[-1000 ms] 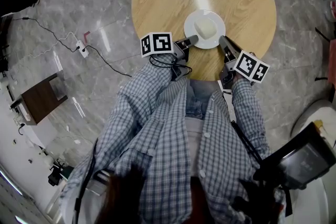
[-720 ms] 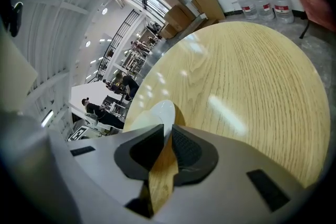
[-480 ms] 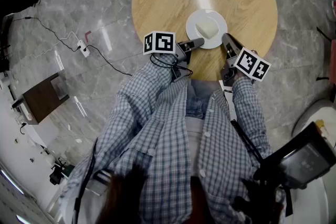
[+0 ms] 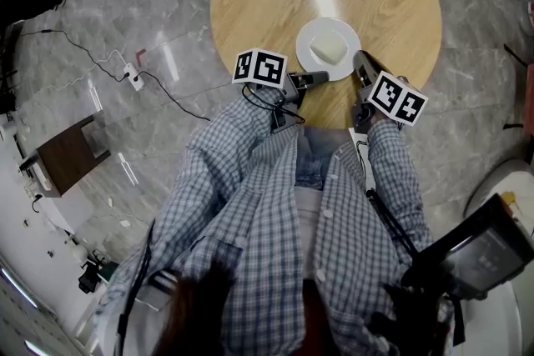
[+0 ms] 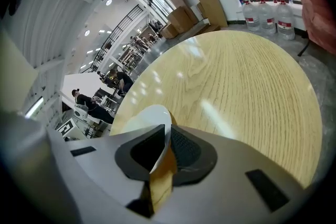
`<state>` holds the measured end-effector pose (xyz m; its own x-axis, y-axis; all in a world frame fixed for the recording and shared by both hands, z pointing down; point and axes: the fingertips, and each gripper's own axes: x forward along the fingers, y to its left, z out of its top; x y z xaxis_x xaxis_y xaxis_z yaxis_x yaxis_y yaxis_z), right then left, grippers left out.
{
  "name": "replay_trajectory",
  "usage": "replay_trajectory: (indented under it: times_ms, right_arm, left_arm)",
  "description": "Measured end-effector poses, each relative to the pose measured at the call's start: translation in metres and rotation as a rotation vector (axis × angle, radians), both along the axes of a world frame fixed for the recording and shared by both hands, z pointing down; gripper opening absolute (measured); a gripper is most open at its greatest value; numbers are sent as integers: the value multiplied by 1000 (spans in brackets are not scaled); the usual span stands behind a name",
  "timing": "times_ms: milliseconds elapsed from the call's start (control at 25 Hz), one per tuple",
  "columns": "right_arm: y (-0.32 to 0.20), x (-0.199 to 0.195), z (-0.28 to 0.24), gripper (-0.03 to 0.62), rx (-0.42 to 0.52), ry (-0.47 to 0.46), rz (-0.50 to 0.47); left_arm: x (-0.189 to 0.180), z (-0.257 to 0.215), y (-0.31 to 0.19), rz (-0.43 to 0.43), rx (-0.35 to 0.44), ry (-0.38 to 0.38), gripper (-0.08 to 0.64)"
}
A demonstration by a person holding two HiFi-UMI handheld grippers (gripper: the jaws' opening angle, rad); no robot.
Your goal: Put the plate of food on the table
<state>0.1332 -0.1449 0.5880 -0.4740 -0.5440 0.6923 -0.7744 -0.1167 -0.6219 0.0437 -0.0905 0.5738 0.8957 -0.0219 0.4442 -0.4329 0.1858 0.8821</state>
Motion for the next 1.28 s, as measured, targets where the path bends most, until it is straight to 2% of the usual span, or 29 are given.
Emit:
replay_trajectory:
  times_ms: [160,280,440,560,720,1080,1280]
  right_arm:
    - [1,-3,3,43,11,59,-56]
    - [1,-7,3,44,54,105,-133]
    - [-2,-2,3,44,113,243,-232]
    - [-6,1,-8,44,196,334,-331]
    - [2,-10,-26,44,313,526,-566]
    - [60,-60,-31,46,556,859,-1151]
    - [79,-75,-20,47,623,963,-1354]
  left_arm:
    - [0,4,3,-3,-17,-5,121]
    - [-1,7,3,-26,-32,0,121]
    - [-3,8,1,-49,-37,4,121]
    - [-5,9,0,-67,-43,8,121]
    - [-5,9,-2,-77,-45,14,121]
    - [-1,9,-2,-92,-67,39,121]
    - [-1,9,-2,-95,-76,48,120]
